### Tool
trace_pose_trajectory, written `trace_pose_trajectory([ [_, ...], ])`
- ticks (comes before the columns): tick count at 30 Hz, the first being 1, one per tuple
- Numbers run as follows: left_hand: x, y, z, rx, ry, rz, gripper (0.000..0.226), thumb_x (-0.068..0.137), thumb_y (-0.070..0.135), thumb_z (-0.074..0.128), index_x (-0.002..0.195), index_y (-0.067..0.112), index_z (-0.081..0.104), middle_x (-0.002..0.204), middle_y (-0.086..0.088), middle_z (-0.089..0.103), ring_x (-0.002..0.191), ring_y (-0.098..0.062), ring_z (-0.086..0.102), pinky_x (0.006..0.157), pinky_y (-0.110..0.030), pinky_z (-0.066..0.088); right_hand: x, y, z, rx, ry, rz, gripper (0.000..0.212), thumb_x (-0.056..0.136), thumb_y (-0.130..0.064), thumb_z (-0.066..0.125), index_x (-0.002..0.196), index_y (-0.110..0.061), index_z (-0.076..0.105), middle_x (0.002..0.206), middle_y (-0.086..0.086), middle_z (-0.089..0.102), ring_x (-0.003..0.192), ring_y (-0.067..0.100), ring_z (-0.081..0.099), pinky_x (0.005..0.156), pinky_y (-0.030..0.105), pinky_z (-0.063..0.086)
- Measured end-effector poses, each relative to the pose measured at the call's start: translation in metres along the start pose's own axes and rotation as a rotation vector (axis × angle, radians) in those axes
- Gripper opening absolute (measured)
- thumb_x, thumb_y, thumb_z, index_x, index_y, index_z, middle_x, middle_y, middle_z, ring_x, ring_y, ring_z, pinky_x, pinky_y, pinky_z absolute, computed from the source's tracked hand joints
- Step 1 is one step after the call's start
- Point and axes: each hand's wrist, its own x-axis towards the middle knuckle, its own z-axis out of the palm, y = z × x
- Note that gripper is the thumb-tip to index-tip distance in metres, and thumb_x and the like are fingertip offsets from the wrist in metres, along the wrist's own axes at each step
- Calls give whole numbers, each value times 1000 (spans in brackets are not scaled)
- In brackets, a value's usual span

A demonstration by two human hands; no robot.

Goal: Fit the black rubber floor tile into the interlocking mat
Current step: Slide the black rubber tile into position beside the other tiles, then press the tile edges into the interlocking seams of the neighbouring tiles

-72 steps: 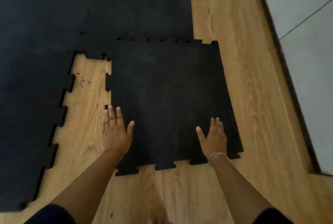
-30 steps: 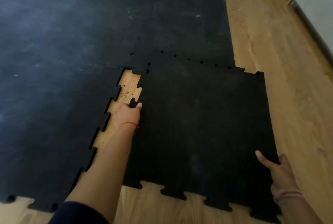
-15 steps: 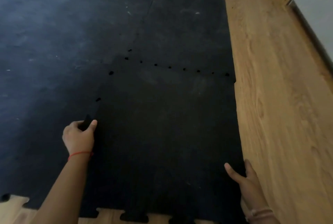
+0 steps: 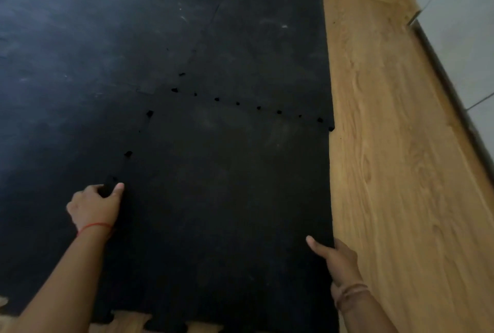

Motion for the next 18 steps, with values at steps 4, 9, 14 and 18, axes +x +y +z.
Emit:
trace_pose_trajectory([
  [4, -8, -11, 4, 70, 50, 72, 52, 88, 37, 52, 122, -2, 51, 108, -31, 53, 102, -43, 47, 88, -48, 37, -17, 1, -8, -163, -19, 12, 100, 58, -40, 85, 141, -13, 36, 145, 12, 34, 130, 30, 37, 108, 42, 32],
  [9, -19, -10, 2, 66, 45, 104, 53, 89, 32, 50, 128, -3, 43, 122, -30, 45, 114, -43, 39, 96, -51, 33, -23, -21, 7, -405, 67, 81, 89, 75, -47, 69, 144, -8, 27, 146, 16, 29, 131, 32, 33, 109, 42, 28],
  [14, -25, -4, 2, 33, 46, 98, 52, 90, 29, 49, 130, -3, 41, 128, -27, 42, 118, -40, 37, 102, -47, 30, -39, -100, 80, -911, 49, -704, 80, 86, -52, 51, 148, -18, 13, 157, 4, 6, 141, 21, 15, 112, 44, 16],
  [18, -28, 4, 1, 1, 63, 23, 51, 90, 29, 48, 130, 0, 41, 128, -23, 42, 118, -37, 37, 100, -45, 32, -39, -154, 149, -1142, -166, -1016, 77, 89, -56, 41, 148, -19, 10, 158, 0, -7, 144, 16, -2, 114, 41, 6],
])
